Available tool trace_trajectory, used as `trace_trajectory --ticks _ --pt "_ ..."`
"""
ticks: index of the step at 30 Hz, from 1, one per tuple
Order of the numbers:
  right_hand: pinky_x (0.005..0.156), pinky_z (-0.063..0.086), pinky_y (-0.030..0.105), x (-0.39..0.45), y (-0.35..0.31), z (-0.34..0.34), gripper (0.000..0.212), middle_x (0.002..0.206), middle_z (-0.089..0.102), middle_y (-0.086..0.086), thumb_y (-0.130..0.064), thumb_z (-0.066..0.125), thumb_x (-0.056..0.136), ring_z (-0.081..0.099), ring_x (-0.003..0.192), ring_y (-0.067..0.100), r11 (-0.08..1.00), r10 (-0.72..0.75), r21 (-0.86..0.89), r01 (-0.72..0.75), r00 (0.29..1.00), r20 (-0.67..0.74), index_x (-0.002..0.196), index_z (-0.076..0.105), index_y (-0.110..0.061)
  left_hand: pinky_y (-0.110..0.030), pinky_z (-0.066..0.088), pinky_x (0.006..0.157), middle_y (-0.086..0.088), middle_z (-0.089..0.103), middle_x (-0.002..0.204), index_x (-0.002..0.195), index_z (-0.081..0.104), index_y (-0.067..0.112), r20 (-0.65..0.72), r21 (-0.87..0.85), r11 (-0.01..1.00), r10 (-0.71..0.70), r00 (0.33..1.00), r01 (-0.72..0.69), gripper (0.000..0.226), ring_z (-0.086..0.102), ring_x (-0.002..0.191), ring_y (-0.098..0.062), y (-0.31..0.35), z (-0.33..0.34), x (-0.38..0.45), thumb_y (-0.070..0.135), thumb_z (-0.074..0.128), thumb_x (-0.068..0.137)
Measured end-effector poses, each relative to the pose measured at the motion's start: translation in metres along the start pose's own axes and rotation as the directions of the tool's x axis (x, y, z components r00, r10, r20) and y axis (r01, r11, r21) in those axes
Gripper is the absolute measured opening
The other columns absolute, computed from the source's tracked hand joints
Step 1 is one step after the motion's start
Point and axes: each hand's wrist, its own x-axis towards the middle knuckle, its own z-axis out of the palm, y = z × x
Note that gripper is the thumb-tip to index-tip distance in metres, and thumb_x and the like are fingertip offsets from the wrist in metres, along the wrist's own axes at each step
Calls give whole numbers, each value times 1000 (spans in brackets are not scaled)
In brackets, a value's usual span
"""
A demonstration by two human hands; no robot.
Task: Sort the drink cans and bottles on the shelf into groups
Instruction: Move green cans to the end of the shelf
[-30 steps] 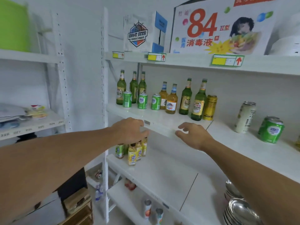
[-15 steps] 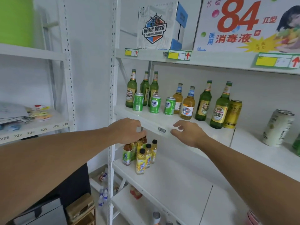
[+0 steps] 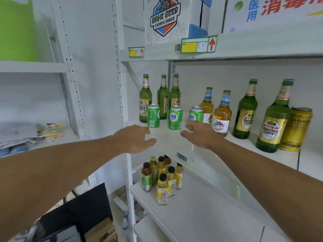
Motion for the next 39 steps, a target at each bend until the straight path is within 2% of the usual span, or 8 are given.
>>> trace_trajectory --ticks 8,14,17,21,26,30,34,39 --pt "86 48 34 53 3 26 74 147 61 6 -57 66 94 62 127 26 993 49 109 -45 998 -32 155 47 -21 -46 47 115 1 55 159 159 47 33 35 -14 999 -35 999 35 77 55 140 -25 -11 7 45 81 37 99" --pt "100 53 39 80 4 37 83 152 58 9 -58 69 92 59 133 28 985 113 140 -103 992 -63 159 41 -17 -45 52 108 1 60 152 154 53 34 -7 -30 998 48 999 -49 67 60 132 -26 -28 11 82 74 40 103" --pt "101 54 40 90 2 45 85 151 59 9 -60 69 91 60 132 29 981 165 121 -153 982 -94 159 40 -17 -44 58 97 -2 70 130 134 68 30 -68 -14 998 63 996 -64 60 67 114 -26 -43 17 101 73 38 104" --pt "90 55 38 100 -7 58 80 134 66 8 -62 70 91 64 111 27 972 229 93 -216 961 -155 150 46 -13 -39 61 75 -1 70 87 95 71 20 -173 -61 998 -16 985 5 83 66 78 -20 -65 26 131 93 32 89" --pt "76 55 36 120 -20 66 66 99 69 4 -61 74 88 67 95 25 966 256 102 -238 932 -256 130 55 -13 -32 53 66 8 69 92 118 61 28 -243 -290 952 26 970 -98 76 66 82 -13 -80 32 160 94 54 81" --pt "83 56 39 131 -28 69 67 108 66 3 -61 78 85 65 99 26 962 269 117 -246 925 -268 125 53 -15 -37 59 85 10 74 111 120 59 32 -182 -530 832 80 980 -166 60 71 101 -15 -76 36 180 79 69 83" --pt "84 53 39 137 -29 74 65 109 62 3 -56 82 86 63 99 26 943 303 219 -251 919 -252 123 46 -15 -38 58 99 9 77 120 132 68 38 -156 -682 711 88 984 -172 72 73 110 -15 -65 42 197 78 76 73" --pt "84 52 39 142 -24 78 54 111 63 4 -48 82 89 64 103 27 910 342 321 -263 912 -224 116 47 -17 -33 53 92 3 76 121 130 71 31 -185 -769 626 -21 983 -131 60 71 111 -20 -52 48 206 56 89 79"
